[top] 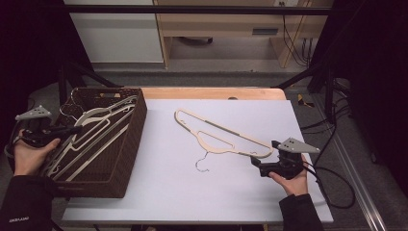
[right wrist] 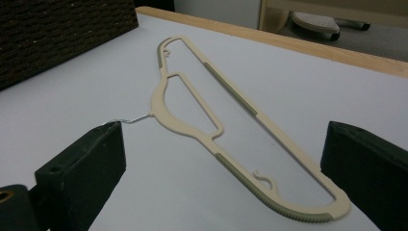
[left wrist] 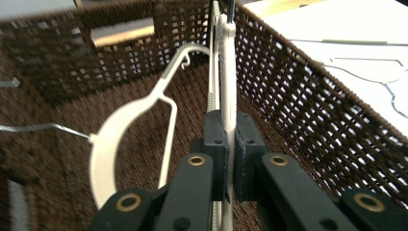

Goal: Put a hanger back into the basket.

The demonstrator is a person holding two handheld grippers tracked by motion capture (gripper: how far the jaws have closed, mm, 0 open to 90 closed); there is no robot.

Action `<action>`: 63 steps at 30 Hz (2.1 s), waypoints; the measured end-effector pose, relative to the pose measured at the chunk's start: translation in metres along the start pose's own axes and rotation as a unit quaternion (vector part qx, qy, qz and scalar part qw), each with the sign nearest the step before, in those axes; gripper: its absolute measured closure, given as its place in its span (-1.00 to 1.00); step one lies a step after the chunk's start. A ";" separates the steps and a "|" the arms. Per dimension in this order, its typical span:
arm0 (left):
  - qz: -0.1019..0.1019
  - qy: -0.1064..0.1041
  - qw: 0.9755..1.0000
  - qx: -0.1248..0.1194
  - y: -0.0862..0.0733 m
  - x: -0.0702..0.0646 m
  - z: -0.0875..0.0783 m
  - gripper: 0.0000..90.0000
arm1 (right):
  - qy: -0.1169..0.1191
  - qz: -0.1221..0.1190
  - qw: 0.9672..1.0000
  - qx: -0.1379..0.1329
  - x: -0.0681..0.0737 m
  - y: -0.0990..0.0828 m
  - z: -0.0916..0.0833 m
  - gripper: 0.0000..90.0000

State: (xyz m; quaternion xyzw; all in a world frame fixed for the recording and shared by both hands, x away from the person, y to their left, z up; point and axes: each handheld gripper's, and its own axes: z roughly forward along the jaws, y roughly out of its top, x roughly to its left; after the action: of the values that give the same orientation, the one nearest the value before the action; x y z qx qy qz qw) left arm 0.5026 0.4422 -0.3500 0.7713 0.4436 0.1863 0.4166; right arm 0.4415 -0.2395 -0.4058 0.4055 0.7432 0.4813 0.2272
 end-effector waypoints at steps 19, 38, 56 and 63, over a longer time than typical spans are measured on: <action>-0.060 0.097 0.992 0.046 -0.019 0.002 0.006 0.48 | 0.002 -0.004 1.000 0.005 0.000 0.000 0.002 -0.95; 0.006 0.034 0.993 -0.110 0.010 -0.079 -0.016 -0.40 | 0.004 -0.005 1.000 -0.001 0.000 0.001 0.000 -0.95; 0.054 -0.055 0.989 -0.126 0.007 -0.178 0.030 -0.75 | 0.008 -0.012 1.000 0.002 0.003 0.000 0.002 -0.93; 0.054 -0.067 0.989 -0.119 0.003 -0.198 0.047 -0.79 | 0.008 -0.015 1.000 0.008 0.004 -0.001 0.004 -0.91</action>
State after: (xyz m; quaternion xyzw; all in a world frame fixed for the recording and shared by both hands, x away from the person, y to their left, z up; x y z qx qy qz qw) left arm 0.4288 0.2521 -0.3588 0.7500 0.3471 0.2080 0.5233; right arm 0.4420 -0.2340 -0.4081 0.3924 0.7548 0.4752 0.2245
